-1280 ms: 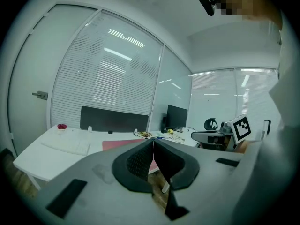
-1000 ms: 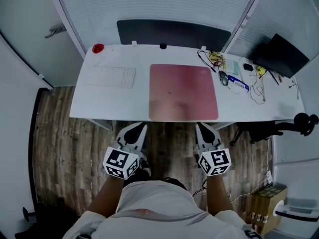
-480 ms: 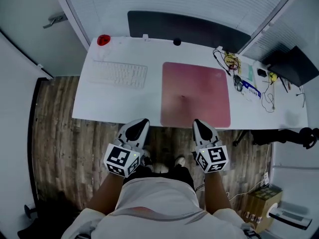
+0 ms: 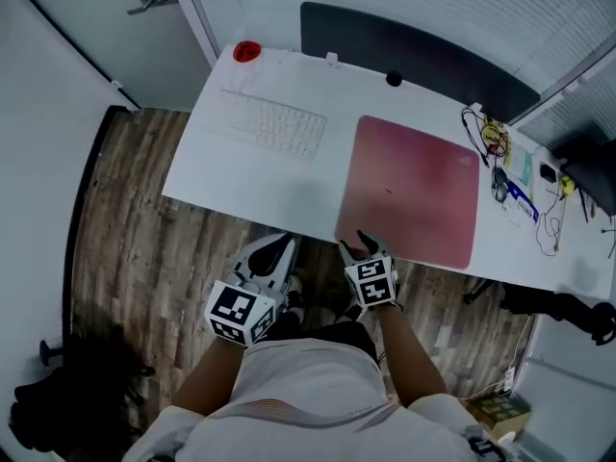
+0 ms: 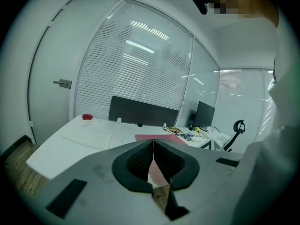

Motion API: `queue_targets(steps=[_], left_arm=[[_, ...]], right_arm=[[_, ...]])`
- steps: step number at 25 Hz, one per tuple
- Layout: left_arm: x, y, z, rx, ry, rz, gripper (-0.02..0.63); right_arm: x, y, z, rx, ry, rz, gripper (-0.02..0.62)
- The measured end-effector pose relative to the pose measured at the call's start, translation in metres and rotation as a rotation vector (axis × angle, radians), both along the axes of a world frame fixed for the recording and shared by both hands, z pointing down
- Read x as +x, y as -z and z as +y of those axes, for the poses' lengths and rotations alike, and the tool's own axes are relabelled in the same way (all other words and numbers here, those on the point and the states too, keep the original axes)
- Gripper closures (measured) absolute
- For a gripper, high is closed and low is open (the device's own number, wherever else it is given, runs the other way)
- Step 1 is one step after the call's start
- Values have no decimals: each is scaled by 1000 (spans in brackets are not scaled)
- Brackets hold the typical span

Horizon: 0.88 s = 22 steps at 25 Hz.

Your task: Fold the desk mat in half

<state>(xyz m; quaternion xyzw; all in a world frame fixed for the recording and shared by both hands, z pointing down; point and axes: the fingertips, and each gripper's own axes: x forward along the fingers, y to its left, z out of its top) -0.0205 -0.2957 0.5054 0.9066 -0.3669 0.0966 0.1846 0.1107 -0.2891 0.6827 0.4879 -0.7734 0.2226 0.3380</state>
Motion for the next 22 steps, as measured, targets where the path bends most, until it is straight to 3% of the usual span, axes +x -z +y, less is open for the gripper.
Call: queue_targets(steps=[9,15,18,22], left_arm=[[-33,-15,11,-41,91,-26,591],[-34,-14,13,-48,83,-17,591],[-28,-8,10,-34,68,-10,591],[-15,0,5,-10,37,-7,591]], right_arm=[[-13,-72,-12,-109,33,113,370],[-9,-72,-11,-126,42,130,438],[-7,-64,-14,-127,25,88,459],[10,-26,-17,-39,-34,34,495]])
